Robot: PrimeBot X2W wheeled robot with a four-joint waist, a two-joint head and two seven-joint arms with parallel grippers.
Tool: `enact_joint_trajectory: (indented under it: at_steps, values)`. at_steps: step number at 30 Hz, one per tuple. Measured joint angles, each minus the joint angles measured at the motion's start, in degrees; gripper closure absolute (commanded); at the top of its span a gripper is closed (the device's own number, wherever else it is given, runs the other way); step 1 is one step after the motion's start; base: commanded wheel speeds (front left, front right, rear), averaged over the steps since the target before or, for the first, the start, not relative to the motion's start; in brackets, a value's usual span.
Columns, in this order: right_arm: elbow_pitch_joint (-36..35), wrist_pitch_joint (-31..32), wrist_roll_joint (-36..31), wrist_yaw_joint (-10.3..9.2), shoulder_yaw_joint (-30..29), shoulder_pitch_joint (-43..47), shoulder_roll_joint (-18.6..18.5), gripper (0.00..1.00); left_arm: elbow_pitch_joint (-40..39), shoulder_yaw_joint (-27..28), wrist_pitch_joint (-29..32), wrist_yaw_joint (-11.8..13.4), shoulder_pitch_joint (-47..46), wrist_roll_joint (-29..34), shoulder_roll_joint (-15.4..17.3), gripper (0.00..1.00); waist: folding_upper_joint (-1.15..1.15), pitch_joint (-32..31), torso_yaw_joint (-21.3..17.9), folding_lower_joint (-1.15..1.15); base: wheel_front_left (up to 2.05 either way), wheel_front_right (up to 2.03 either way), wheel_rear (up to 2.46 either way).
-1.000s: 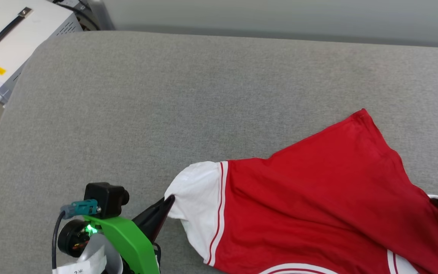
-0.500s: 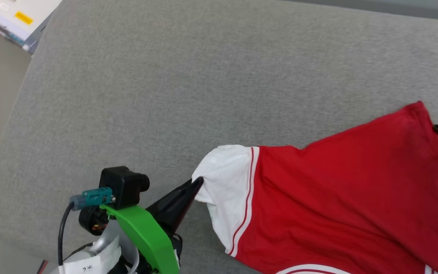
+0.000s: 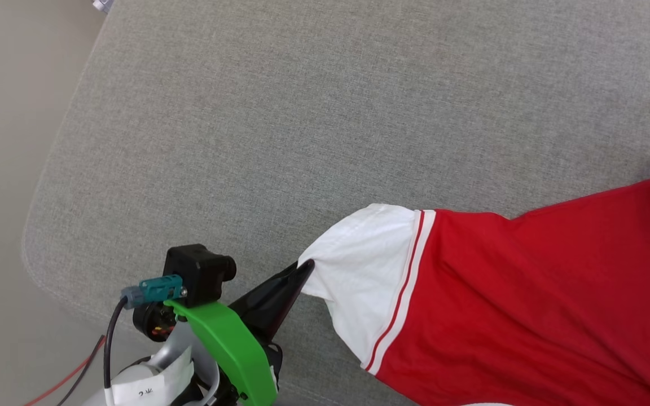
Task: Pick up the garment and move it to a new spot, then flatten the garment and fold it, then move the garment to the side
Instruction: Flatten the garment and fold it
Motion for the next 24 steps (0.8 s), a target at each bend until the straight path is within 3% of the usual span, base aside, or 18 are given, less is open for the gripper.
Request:
enact_joint_trajectory:
  at_steps: [1, 2, 17, 24]
  values:
    - [-0.08, 0.14, 0.00, 0.00, -0.07, -0.01, -0.04, 0.82, 0.18, 0.03, 0.00, 0.00, 0.00, 0.01, 0.01, 1.00, 0.00, 0.05, 0.09, 0.00, 0.00, 0.00, 0.00]
    - [-0.07, 0.12, 0.00, 0.00, -0.12, -0.01, -0.01, 1.00, 0.30, 0.02, 0.00, 0.00, -0.01, 0.01, 0.00, 1.00, 0.00, 0.02, 0.10, 0.00, 0.00, 0.00, 0.00]
    - [3.23, -13.01, 3.27, 0.00, 1.99, -0.08, 1.81, 1.00, 1.08, 1.63, -1.10, 1.29, -0.03, 0.19, 0.45, 1.00, 0.00, -4.29, -2.50, 0.00, 0.00, 0.00, 0.00]
    - [4.42, -19.74, 6.24, 0.00, 2.74, -0.29, 0.46, 1.00, 0.55, 2.93, -1.78, 2.60, 0.09, 0.19, 0.92, 1.00, 0.00, -7.77, -4.73, 0.00, 0.00, 0.00, 0.00]
